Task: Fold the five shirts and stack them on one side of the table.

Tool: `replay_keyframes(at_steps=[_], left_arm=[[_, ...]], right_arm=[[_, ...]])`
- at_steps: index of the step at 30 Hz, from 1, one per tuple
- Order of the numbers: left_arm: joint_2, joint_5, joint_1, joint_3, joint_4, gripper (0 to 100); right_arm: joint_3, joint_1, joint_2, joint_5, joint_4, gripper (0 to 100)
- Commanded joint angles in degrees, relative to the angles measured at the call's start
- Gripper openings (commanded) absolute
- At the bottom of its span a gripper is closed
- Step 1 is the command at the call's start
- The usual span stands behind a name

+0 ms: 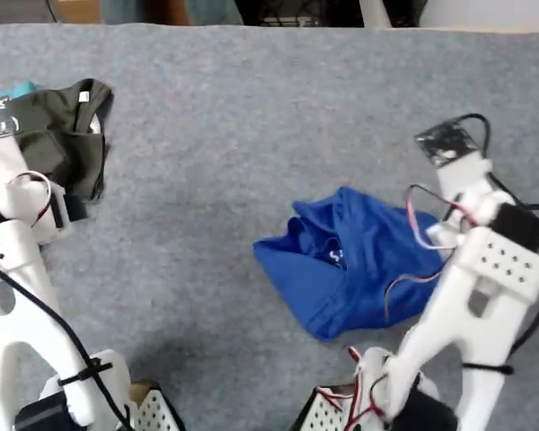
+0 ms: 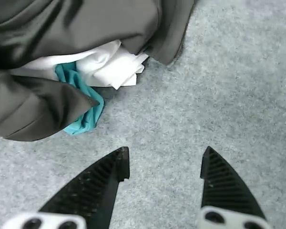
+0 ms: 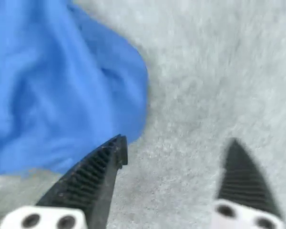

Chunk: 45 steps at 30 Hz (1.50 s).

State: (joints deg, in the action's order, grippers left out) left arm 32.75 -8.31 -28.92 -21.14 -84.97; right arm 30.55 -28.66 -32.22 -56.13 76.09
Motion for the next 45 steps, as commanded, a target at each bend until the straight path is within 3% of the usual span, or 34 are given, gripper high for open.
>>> replay_keyframes(at_steps=[1, 6, 10, 13, 16, 20, 22, 24, 27, 31, 36, 41, 45], left_arm=[[2.5, -0.7, -0.6, 0.4, -1.4, 26], [6.9, -0.6, -1.1, -2.3, -1.5, 26], [11.3, -0.6, -0.6, -6.4, -1.1, 26], [13.0, -0.6, -0.6, -8.5, -1.1, 26], [13.4, -0.6, -0.6, -9.9, -1.1, 26], [13.4, -0.6, -0.5, -10.3, -0.8, 26], [13.4, -0.6, -0.4, -10.4, 0.2, 25], [13.4, -0.6, 0.4, -10.4, 0.5, 22], [13.4, -0.6, 6.8, -10.4, 0.5, 15], [13.3, -0.7, 21.6, -10.0, 0.9, 13], [11.6, 4.6, 40.8, -12.3, 11.5, 17], [-2.1, 13.1, 53.5, -11.6, 24.3, 23], [-18.1, 18.1, 58.8, -0.3, 27.2, 24]], right_arm=[[-2.8, 9.5, -5.6, -0.5, 2.2, 2.4], [2.8, 23.4, -5.1, 1.7, -3.6, 9.0], [6.4, 26.3, 4.0, 11.4, -13.8, 22.1], [5.8, 26.4, 13.6, 14.2, -15.6, 27.6], [5.1, 26.1, 23.0, 14.0, -18.1, 23.4], [1.0, 24.5, 31.6, 14.0, -17.9, 0.6], [-1.5, 22.6, 32.7, 14.2, -15.9, 4.1], [-4.5, 20.4, 32.6, 14.2, -12.4, 1.1], [-9.4, 15.7, 30.9, 13.9, -6.9, 1.2], [-12.8, 6.6, 27.7, 10.0, -5.4, 1.2], [-13.3, -3.9, 25.8, 2.5, -6.9, 1.2], [-13.6, -15.1, 26.8, -0.4, -15.3, 1.2], [-13.8, -22.8, 27.2, -3.7, -19.1, 1.2]])
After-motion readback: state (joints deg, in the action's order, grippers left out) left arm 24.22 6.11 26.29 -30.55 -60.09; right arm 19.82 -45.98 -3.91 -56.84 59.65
